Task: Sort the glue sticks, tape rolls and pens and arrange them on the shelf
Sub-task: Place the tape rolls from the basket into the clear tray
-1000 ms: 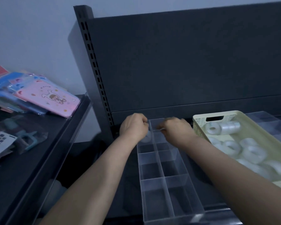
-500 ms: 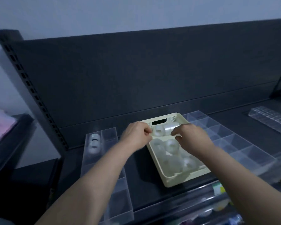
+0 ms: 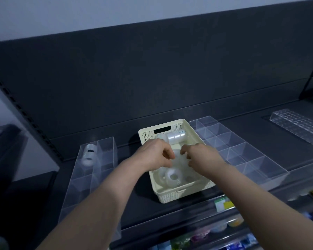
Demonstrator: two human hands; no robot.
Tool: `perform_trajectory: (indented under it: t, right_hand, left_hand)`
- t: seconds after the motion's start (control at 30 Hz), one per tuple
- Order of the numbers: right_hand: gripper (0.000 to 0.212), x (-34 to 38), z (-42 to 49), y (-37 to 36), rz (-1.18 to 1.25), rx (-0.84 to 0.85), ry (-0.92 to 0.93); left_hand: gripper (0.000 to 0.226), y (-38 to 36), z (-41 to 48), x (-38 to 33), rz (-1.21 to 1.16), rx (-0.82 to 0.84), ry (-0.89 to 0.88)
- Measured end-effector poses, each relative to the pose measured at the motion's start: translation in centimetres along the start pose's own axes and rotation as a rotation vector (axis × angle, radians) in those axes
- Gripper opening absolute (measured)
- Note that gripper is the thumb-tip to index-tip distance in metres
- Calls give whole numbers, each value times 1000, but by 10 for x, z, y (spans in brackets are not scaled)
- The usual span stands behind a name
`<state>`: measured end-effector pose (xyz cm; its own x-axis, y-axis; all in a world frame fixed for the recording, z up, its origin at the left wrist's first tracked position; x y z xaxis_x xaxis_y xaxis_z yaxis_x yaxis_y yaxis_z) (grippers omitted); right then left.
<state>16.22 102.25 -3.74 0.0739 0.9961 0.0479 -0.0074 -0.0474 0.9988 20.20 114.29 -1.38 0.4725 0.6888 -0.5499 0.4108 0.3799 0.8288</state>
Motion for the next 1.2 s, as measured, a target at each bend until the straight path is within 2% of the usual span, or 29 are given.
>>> perform_trajectory:
  t: [0.1,0.2,0.3,0.47,0.63,0.8,0.97,1.1,1.2]
  right_hand:
    - [37,-5,-1,12,153,-87,-10]
    - [36,-7,-5,17,245,-112,-11]
    - [42,-5,-8,15,261,-117,9]
    - [42,-17,-7,18,267,-165,-71]
    - [37,-18,-3,29,181,-236,-45]
    - [35,15,11,52,174,-335,26]
    - [37,75,35,70,188,-378,127]
    - [39,123,55,68,223,-348,179]
    - [39,146,71,60,241,-310,182]
  left_hand:
    - [17,2,-3,-2,48,-16,-8]
    - [23,-15,-9,-3,89,150,3]
    - [46,-37,-16,-6,238,282,-5]
    - [63,-46,-10,-13,393,211,-78]
    - [29,-33,-7,-20,295,77,-65]
    - [35,30,-10,26,51,-277,116]
    - [17,102,-34,83,-10,-539,188]
    - [16,132,-47,145,46,-608,355]
    - [15,139,-40,179,49,-595,385]
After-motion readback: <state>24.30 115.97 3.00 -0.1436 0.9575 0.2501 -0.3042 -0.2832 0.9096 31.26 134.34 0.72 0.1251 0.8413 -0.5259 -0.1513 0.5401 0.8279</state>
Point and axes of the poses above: each hand's wrist, its own z-axis towards the middle knuckle, its own y-axis out of the back of the hand, x = y × z, the point moved 9 cm from there along z, towards the middle knuckle, and after that the axes turned 5 degrees about -z, right-handed, at the moved point
